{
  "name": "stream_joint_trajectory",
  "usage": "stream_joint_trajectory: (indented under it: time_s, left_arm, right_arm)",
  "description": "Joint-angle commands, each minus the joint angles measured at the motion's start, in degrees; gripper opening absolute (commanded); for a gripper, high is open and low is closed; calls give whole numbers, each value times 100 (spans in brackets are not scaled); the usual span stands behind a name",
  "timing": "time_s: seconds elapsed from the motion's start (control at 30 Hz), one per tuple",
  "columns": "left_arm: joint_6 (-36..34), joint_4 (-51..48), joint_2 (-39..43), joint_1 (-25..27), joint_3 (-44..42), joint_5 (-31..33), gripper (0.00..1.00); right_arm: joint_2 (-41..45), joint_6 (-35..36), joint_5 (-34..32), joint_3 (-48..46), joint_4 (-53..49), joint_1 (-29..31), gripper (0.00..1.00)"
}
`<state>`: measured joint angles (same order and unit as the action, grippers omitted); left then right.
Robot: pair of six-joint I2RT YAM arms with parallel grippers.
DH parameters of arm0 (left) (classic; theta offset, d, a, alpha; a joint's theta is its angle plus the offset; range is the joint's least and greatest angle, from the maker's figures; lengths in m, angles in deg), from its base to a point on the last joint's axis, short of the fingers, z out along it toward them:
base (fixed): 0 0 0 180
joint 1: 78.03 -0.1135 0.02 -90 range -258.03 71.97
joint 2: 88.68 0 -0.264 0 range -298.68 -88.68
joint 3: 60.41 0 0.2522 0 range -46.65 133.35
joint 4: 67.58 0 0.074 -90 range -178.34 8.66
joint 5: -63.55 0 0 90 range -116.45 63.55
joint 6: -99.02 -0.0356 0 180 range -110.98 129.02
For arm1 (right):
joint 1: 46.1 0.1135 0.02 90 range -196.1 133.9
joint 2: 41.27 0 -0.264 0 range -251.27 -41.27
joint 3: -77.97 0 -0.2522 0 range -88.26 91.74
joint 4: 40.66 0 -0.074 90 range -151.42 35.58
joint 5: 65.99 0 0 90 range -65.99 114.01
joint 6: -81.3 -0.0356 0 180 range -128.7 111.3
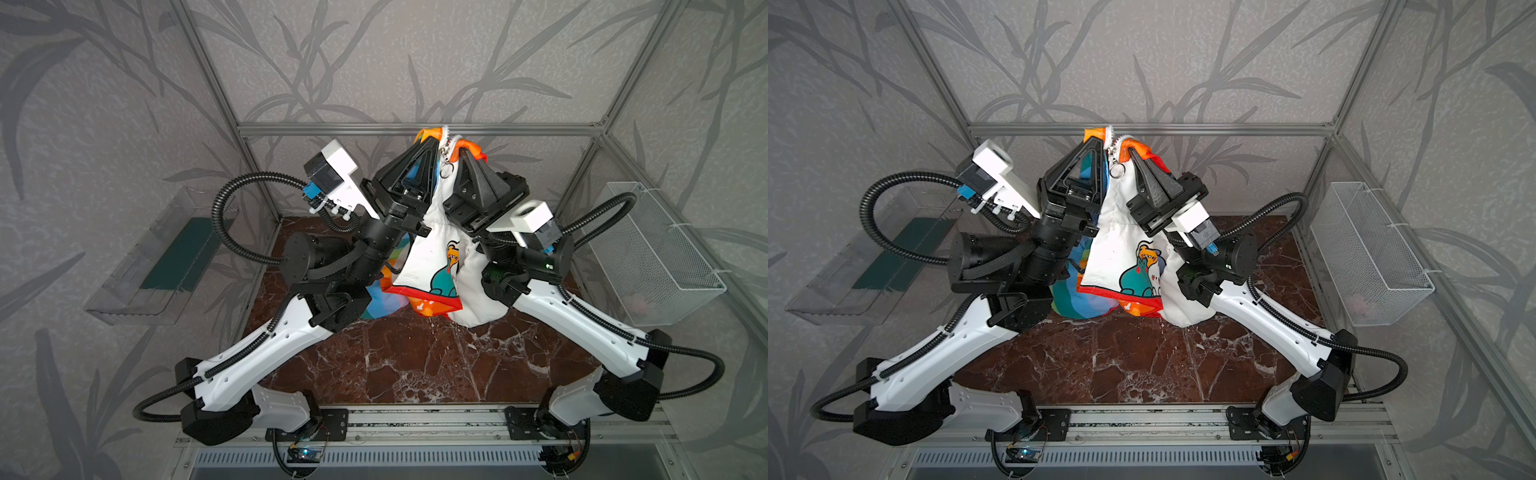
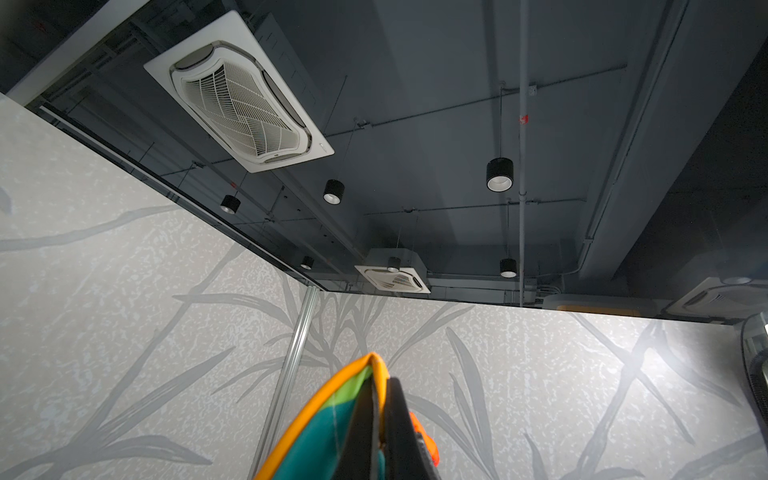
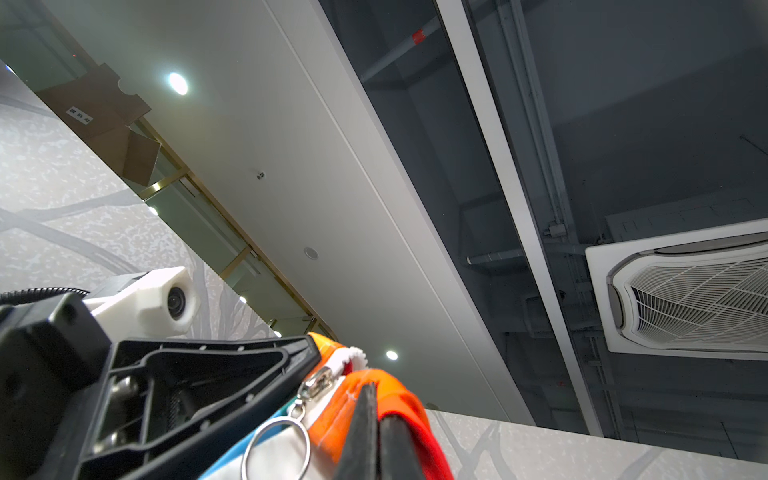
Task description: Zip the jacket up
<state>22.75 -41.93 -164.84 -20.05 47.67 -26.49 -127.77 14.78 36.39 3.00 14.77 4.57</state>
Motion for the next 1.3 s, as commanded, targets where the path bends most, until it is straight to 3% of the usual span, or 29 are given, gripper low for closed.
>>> stream_joint_trajectory:
  time_s: [0.0, 0.6, 1.27]
  left_arm:
    - [66, 202, 92, 26, 7, -68, 0]
    - [-135, 734, -168, 34, -50, 97, 0]
    - [-337, 1156, -343, 197, -125, 36, 0]
  right_arm:
    - [-57, -113, -145, 297, 408, 4, 0]
    - [-368, -493, -430, 497, 1092, 92, 0]
    - [-611, -350, -571, 811, 1132, 323, 0]
